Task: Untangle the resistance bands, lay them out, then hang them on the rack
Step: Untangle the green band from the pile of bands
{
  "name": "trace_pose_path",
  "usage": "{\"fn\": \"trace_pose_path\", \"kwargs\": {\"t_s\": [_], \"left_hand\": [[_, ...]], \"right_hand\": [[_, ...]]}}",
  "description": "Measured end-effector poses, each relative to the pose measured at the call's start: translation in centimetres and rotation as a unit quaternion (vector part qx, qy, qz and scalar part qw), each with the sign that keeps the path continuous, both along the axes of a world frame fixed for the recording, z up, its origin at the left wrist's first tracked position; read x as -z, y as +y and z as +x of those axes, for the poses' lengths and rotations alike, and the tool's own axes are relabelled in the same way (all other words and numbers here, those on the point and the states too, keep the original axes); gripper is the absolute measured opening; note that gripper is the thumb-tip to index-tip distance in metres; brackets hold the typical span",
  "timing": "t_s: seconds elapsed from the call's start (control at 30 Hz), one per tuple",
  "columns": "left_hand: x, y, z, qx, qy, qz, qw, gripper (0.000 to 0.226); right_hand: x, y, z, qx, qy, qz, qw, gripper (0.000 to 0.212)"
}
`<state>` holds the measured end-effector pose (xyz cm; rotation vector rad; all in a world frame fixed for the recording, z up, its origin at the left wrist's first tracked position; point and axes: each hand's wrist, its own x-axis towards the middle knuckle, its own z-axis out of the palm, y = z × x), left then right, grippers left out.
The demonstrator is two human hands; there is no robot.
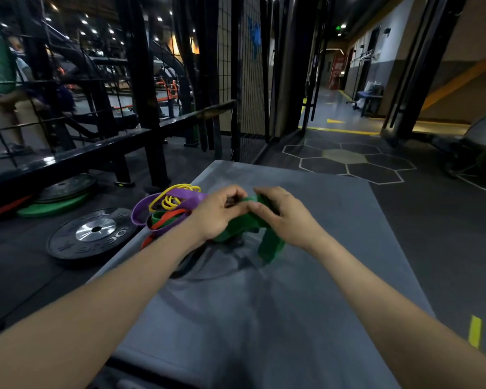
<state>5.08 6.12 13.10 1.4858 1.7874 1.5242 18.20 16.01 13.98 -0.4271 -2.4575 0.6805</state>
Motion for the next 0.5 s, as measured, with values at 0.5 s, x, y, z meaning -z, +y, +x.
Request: {"fn": "trace_pose_path", "kwargs": {"t_s": [0.5], "left_hand": [[-1.7,-2.0,0.7,0.083,-0.007,-0.01,0.996,0.082]], "right_hand": [[-3.6,-2.2,1.6,-0.095,0.146,-0.107,0.979,0.02]]}}
